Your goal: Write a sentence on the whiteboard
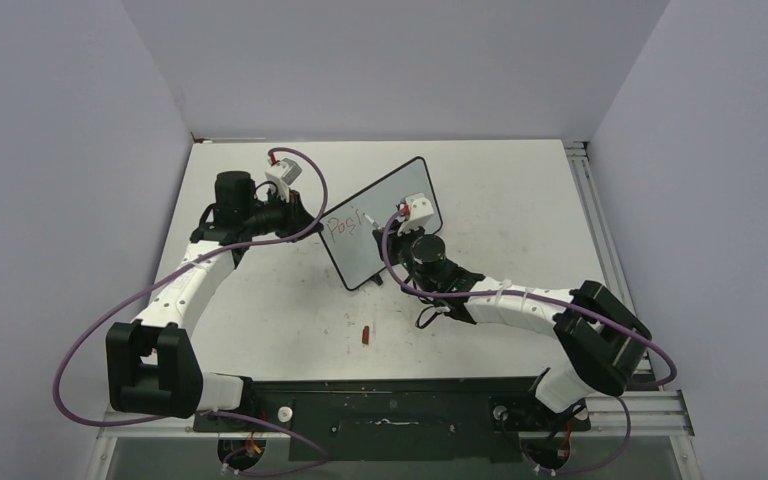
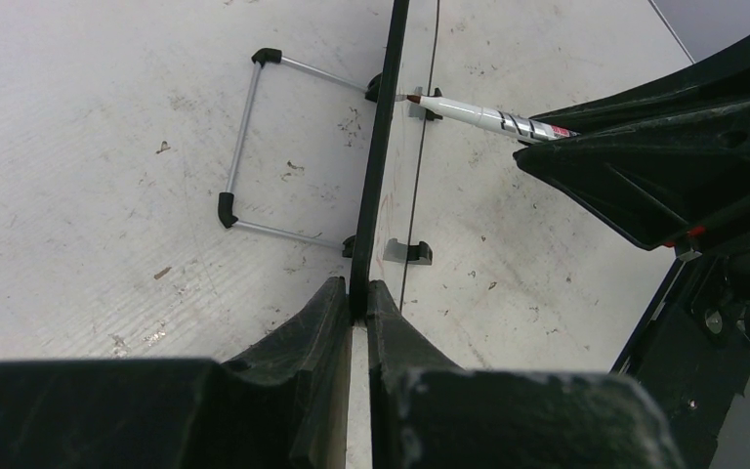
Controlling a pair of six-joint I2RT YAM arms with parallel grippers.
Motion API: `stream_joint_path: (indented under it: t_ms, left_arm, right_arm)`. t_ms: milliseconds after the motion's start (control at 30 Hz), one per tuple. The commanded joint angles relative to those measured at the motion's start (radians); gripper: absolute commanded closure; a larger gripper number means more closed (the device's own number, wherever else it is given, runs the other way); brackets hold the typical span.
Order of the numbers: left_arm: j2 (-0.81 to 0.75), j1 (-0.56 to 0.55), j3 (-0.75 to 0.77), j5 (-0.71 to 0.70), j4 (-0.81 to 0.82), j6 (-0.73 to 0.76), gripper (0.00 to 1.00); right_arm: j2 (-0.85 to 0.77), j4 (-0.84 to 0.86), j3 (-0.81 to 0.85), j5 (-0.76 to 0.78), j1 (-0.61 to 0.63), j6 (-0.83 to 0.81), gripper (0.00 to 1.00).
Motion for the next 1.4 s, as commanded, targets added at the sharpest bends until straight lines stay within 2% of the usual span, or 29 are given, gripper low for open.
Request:
stream_joint_path:
  t_ms: [0,400,900,1367]
  left_arm:
    - [-0.022,0.005,0.037,0.011,0.021,0.022,1.00]
    - [-0.025,0.005,0.037,0.013,0.021,0.022,1.00]
    - [-0.027,0.005,0.037,0.012,0.019,0.022,1.00]
    - [-0.025,0.005,0.037,0.011,0.021,0.022,1.00]
  right_arm:
    - [0.016,0.049,0.028,0.025,-0.010,0.006,0.95]
    - [0.012,0.048,0.028,0.070,-0.023,0.020,0.95]
    - [-0.052,0.060,0.010,0.035,-0.012,0.002,0.95]
    - [-0.014,0.062,0.063,0.024,0.002,-0.030,0.95]
